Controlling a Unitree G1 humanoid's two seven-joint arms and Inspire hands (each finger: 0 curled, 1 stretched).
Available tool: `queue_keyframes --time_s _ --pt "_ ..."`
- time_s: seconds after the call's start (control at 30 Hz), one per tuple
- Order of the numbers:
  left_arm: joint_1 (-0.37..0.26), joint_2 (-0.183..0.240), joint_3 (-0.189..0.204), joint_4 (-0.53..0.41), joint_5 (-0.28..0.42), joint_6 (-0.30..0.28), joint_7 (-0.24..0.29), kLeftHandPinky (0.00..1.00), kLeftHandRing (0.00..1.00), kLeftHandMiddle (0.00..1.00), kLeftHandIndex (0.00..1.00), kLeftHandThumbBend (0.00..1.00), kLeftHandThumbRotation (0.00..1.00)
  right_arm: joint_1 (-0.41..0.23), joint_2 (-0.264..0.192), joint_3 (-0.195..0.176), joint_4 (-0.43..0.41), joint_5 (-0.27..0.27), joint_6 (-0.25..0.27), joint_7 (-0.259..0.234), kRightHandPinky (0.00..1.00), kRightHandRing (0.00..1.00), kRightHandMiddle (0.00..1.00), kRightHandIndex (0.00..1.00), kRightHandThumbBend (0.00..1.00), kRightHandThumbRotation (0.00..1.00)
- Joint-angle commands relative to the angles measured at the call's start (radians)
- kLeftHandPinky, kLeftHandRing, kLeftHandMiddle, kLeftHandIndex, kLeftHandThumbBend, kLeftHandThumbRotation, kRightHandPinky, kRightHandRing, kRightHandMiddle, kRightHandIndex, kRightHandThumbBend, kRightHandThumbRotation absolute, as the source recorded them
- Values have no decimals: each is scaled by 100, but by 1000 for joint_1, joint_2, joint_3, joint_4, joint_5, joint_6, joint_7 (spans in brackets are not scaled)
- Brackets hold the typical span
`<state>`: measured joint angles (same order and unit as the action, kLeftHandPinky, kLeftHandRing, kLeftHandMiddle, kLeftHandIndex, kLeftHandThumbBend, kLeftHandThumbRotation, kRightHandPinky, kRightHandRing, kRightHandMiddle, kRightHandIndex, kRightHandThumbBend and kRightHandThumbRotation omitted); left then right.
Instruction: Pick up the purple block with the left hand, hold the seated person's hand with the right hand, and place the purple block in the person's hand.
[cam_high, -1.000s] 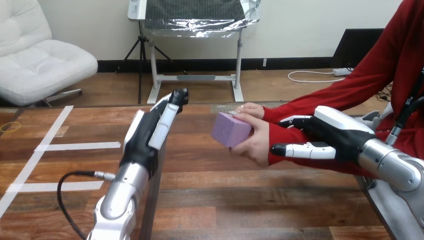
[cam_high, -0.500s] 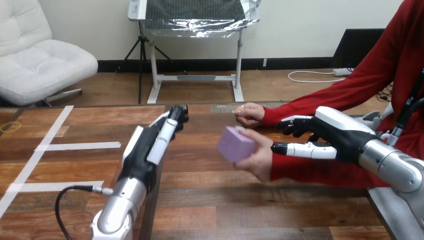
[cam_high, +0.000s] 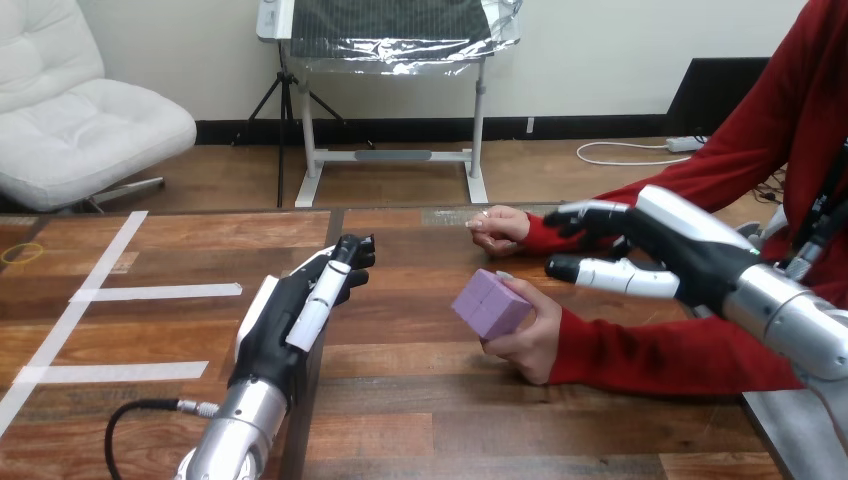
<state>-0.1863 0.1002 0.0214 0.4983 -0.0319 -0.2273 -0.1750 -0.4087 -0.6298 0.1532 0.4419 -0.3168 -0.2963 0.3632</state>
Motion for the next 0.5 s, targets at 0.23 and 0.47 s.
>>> queue_keyframes --time_s 0.23,0.47 --pt "32 -14 16 -150 -51 -76 -13 78 76 75 71 48 70 81 50 -104 -179 133 26 -42 70 83 85 86 100 97" --pt "64 -13 14 -180 -55 -140 -11 66 70 70 65 46 55 145 105 -134 -232 180 -9 -102 73 84 86 86 100 98"
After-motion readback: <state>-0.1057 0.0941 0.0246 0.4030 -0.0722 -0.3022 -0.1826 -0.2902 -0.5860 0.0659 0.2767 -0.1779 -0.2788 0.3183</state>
